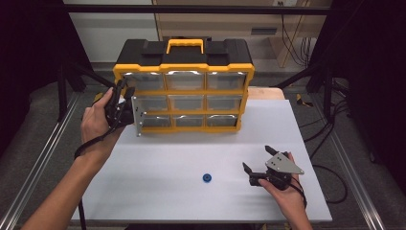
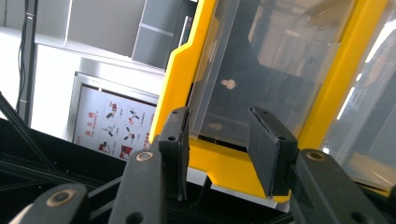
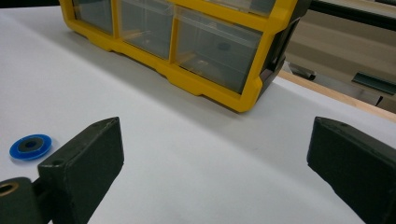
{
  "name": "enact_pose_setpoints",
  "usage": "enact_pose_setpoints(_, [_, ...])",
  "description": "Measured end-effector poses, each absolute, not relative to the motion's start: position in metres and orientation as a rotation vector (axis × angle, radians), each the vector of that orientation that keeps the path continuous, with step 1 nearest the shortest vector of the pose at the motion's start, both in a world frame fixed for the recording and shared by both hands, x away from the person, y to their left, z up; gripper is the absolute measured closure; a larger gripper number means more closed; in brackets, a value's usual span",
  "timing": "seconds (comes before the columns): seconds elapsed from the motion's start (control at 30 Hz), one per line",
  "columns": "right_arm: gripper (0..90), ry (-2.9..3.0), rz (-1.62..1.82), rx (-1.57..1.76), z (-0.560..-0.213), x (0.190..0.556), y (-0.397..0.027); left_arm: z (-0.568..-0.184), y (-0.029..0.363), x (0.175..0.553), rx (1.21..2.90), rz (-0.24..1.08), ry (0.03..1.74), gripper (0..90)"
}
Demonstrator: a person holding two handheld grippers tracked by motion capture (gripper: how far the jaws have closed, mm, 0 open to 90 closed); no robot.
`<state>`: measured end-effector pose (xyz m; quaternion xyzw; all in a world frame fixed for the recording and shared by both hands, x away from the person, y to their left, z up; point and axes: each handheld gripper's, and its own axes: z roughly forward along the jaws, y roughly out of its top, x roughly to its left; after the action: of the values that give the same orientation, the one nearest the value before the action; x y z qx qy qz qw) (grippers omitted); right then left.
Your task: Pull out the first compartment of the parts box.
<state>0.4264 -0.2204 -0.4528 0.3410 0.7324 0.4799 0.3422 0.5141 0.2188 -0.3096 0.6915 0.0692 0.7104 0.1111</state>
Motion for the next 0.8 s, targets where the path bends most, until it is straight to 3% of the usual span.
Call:
enact_pose_setpoints(0.2, [4.3,1.905,1.246,0.887,-0.453,0.426,-0.221,-0.309,0.219,0.523,2.028,2.116,0.191,64.8])
enact_pose_setpoints(0.8, [4.5,1.909,1.241,0.892,-0.455,0.427,-0.222,-0.310,0.211,0.533,2.021,2.181,0.131,68.8])
